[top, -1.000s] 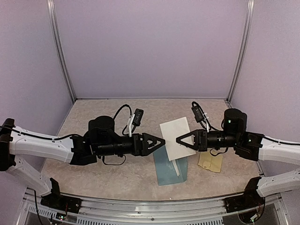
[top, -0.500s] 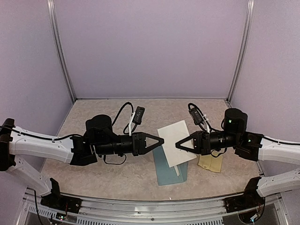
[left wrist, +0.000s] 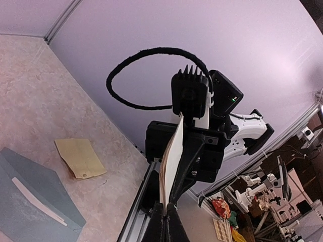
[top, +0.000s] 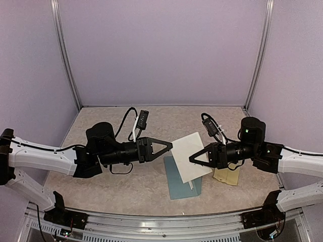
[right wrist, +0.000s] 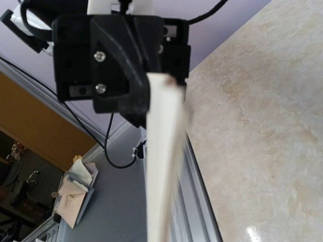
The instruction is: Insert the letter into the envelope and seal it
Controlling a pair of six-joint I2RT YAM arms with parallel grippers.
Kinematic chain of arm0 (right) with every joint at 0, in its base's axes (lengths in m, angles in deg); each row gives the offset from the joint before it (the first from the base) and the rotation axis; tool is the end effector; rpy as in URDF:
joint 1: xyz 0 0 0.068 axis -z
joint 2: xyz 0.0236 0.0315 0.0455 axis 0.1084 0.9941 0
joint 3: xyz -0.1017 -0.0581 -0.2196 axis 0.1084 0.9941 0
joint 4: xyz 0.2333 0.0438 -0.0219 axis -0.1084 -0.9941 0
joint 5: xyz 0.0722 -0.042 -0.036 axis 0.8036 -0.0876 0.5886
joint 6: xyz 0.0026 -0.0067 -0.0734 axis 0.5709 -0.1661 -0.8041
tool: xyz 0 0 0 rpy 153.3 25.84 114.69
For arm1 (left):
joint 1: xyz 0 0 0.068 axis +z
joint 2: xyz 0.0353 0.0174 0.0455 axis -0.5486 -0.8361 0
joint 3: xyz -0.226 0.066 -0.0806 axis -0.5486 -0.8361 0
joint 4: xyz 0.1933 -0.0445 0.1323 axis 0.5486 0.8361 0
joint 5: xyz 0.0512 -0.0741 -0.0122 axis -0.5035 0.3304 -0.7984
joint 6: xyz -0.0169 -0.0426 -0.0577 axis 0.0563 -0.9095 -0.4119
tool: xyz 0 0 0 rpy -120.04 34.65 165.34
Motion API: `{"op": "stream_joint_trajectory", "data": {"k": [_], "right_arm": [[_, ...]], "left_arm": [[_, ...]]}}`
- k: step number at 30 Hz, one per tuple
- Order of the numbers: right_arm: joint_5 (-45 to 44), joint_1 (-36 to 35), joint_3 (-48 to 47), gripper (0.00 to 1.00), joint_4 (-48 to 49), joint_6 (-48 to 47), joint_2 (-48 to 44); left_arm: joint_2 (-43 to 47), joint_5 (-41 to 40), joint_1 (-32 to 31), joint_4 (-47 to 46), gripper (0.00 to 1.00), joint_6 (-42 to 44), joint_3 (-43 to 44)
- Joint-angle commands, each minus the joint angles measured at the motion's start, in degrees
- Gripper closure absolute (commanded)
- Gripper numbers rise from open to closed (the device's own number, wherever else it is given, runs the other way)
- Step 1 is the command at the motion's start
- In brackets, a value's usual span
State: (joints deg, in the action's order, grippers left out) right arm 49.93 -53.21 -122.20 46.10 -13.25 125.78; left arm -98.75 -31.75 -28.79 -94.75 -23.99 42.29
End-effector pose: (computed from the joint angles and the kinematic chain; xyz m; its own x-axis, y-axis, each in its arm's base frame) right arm 0.1315 0.2037 0.2593 -0.7123 -0.1190 -0.6918 -0.7014 0.0827 0.7080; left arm 0.1363 -0.2910 0.2693 -0.7008 -0.1748 -0.6916 0.6779 0.1387 -0.7220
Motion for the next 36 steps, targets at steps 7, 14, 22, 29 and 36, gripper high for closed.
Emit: {"op": "stream_joint_trajectory", "data": {"k": [7,14,22,29,36], "right_arm": [[0.10,-0.91,0.87,1.00,-2.82,-1.67,-0.79],[-1.09,-0.83,1.32,1.00,-3.40,-1.66,-2.26],[-3.70,-0.83,1.84,1.00,-4.29,-1.07,-2.91],[-16.18,2.13,1.27,1.00,-14.94,3.24,-0.45],[-20.42,5.52,2.77,1.00,-18.74,8.12,9.53]], "left_arm": [[2.38,-0.31,1.04,-5.44,1.00,-1.43,-3.40],[3.89,-0.89,1.40,-5.42,1.00,-2.25,-4.69],[3.90,-0.42,2.80,-4.68,1.00,-4.15,-5.41],[2.82,-6.62,3.60,8.11,0.64,-4.26,-3.99],[-6.79,-6.91,3.95,10.74,0.40,-8.78,-3.83]]}}
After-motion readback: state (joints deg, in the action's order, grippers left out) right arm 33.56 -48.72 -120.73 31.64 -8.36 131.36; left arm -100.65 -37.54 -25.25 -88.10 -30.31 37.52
